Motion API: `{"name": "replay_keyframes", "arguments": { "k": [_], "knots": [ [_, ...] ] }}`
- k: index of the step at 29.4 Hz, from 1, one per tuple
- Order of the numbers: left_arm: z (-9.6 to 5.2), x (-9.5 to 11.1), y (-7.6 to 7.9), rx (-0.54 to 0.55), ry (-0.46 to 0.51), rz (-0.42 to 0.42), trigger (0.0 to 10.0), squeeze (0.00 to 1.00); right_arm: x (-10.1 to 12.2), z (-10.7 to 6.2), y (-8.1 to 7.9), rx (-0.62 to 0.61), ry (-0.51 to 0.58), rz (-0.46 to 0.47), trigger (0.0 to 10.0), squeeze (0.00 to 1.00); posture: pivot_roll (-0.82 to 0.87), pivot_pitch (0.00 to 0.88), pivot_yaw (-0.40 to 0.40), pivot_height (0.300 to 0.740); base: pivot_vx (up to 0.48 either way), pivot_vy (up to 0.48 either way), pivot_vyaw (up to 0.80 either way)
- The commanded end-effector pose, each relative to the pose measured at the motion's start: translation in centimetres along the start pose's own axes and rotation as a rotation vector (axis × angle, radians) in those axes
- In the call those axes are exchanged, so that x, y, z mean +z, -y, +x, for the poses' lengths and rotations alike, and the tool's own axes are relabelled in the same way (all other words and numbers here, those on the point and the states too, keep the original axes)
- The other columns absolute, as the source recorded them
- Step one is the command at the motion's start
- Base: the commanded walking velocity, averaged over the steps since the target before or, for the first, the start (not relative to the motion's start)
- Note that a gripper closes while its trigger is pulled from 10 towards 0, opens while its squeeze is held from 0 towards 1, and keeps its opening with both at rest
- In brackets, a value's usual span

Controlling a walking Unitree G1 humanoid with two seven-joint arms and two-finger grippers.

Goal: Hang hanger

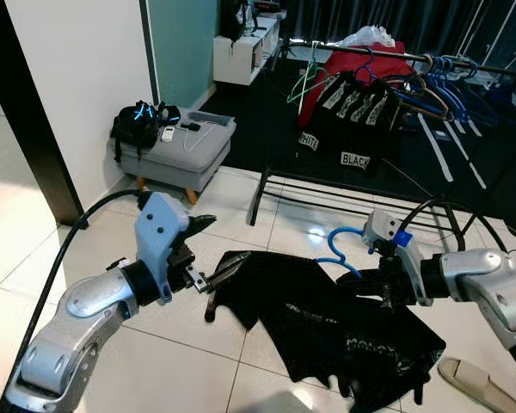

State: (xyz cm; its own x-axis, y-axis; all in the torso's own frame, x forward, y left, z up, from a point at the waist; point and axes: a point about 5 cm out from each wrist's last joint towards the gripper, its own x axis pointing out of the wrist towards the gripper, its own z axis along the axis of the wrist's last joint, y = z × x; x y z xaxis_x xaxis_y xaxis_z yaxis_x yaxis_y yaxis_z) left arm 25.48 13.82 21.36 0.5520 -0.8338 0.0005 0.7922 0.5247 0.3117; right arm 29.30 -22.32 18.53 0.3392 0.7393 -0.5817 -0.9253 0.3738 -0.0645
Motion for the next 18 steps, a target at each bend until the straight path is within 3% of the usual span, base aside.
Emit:
{"name": "replay_keyframes", "arguments": {
  "k": [1,2,6,7,9,10,12,13,16,18],
  "knots": [
    [0.2,0.6,0.5,-0.064,0.001,0.038,10.0,0.00,1.0,-0.3,-0.1,0.014,0.002,-0.048,10.0,0.00,-0.03,0.017,-0.054,0.740,0.000,0.000,0.00],
    [0.0,1.1,0.7,-0.172,-0.046,0.112,10.0,0.00,1.7,-0.5,-0.2,0.040,0.004,-0.075,10.0,0.00,-0.02,0.016,-0.048,0.740,0.000,0.000,0.00],
    [0.0,1.1,0.7,-0.172,-0.046,0.112,10.0,0.00,1.7,-0.5,-0.2,0.040,0.004,-0.075,10.0,0.00,-0.02,0.016,-0.048,0.740,0.000,0.000,0.00],
    [-0.1,1.1,0.9,-0.266,-0.111,0.200,10.0,0.00,2.3,-0.4,-0.5,0.069,0.014,-0.096,10.0,0.00,-0.02,0.014,-0.045,0.740,0.000,0.000,0.00],
    [-0.1,1.1,0.9,-0.266,-0.111,0.200,10.0,0.00,2.3,-0.4,-0.5,0.069,0.014,-0.096,10.0,0.00,-0.02,0.014,-0.045,0.740,0.000,0.000,0.00],
    [0.2,0.6,1.0,-0.346,-0.192,0.316,10.0,0.00,3.1,0.0,-1.1,0.119,0.045,-0.114,10.0,0.00,-0.02,0.009,-0.037,0.740,0.000,0.000,0.00],
    [0.2,0.6,1.0,-0.346,-0.192,0.316,10.0,0.00,3.1,0.0,-1.1,0.119,0.045,-0.114,10.0,0.00,-0.02,0.009,-0.037,0.740,0.000,0.000,0.00],
    [0.6,0.0,1.0,-0.386,-0.250,0.404,10.0,0.00,3.7,0.2,-1.6,0.164,0.072,-0.129,10.0,0.00,-0.02,0.009,-0.033,0.740,0.000,0.000,0.00],
    [0.6,0.0,1.0,-0.386,-0.250,0.404,10.0,0.00,3.7,0.2,-1.6,0.164,0.072,-0.129,10.0,0.00,-0.02,0.009,-0.033,0.740,0.000,0.000,0.00],
    [1.2,-0.6,0.1,-0.340,-0.326,0.484,10.0,0.00,5.0,0.1,-2.6,0.253,0.126,-0.157,10.0,0.00,-0.02,0.006,-0.028,0.740,0.000,0.000,0.00]
  ]
}}
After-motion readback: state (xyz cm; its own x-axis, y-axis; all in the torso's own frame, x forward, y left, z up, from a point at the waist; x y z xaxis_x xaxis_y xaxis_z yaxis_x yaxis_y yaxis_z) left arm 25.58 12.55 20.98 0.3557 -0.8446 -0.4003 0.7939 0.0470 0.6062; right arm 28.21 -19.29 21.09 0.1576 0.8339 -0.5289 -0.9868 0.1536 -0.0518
